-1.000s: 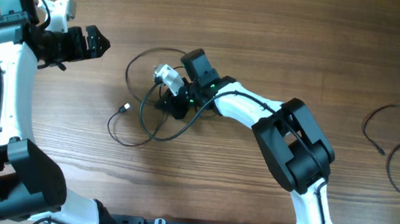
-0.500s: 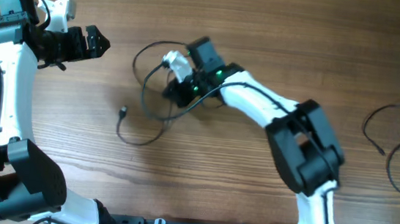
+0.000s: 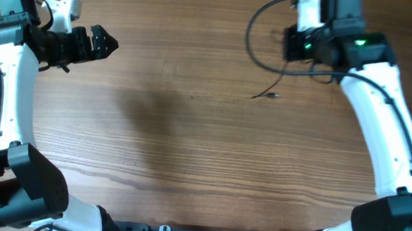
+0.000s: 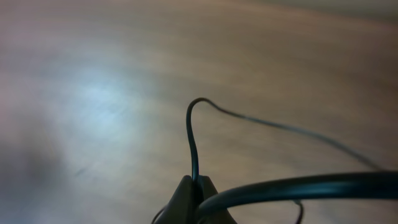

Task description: Untangle cables

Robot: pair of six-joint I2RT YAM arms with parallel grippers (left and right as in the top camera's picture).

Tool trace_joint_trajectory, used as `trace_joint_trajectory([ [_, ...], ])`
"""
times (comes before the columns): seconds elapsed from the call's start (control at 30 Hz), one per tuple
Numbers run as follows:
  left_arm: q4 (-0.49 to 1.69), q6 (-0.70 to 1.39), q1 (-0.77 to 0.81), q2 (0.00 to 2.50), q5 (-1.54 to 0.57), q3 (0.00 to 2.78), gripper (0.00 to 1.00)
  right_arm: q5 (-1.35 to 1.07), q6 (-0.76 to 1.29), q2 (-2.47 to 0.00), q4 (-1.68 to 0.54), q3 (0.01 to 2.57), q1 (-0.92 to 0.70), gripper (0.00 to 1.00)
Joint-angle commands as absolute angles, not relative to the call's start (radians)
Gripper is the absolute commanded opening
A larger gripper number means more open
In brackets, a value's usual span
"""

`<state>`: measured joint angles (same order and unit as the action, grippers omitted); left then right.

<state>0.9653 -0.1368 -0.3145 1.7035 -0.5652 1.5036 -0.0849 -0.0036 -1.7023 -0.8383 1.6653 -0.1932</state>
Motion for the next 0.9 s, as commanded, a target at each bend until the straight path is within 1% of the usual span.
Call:
trace_joint_trajectory([
  [0.0,0.986,-0.149,-0.316,1.7,-0.595,1.505,1.0,0.033,0.001,-1.678,-0.819,1.738,-0.076,0.04],
  [0.13,0.989,-0.149,-0.316,1.7,-0.595,1.505,1.0,0.034,0.031,-1.678,-0.714,1.774,0.106,0.04],
  [0.2,0.995,-0.149,-0.309,1.7,-0.595,1.505,1.0,0.026,0.085,-1.686,-0.616,1.775,0.191,0.04],
  [0.23,1.0,-0.149,-0.292,1.7,-0.595,1.505,1.0,-0.027,0.09,-1.707,-0.54,1.779,0.239,0.04],
  [0.3,1.001,-0.149,-0.273,1.7,-0.595,1.505,1.0,-0.081,0.11,-1.757,-0.47,1.801,0.271,0.04],
  [0.37,1.009,-0.149,-0.24,1.7,-0.595,1.505,1.0,-0.062,0.136,-1.839,-0.437,1.859,0.282,0.04],
  [0.5,1.06,-0.149,-0.156,1.695,-0.655,1.505,1.0,0.062,0.055,-2.063,-0.485,2.065,0.301,0.04],
  [0.57,1.067,-0.149,-0.104,1.691,-0.686,1.505,1.0,0.146,-0.009,-2.175,-0.537,2.177,0.34,0.04],
  [0.63,1.067,-0.148,-0.065,1.687,-0.7,1.505,1.0,0.207,-0.026,-2.215,-0.542,2.193,0.386,0.04],
  [0.77,1.078,-0.141,-0.002,1.687,-0.718,1.505,1.0,0.197,0.001,-2.243,-0.562,2.193,0.556,0.04],
  [0.87,1.077,-0.141,0.028,1.687,-0.718,1.505,1.0,0.084,0.027,-2.247,-0.577,2.193,0.693,0.04],
])
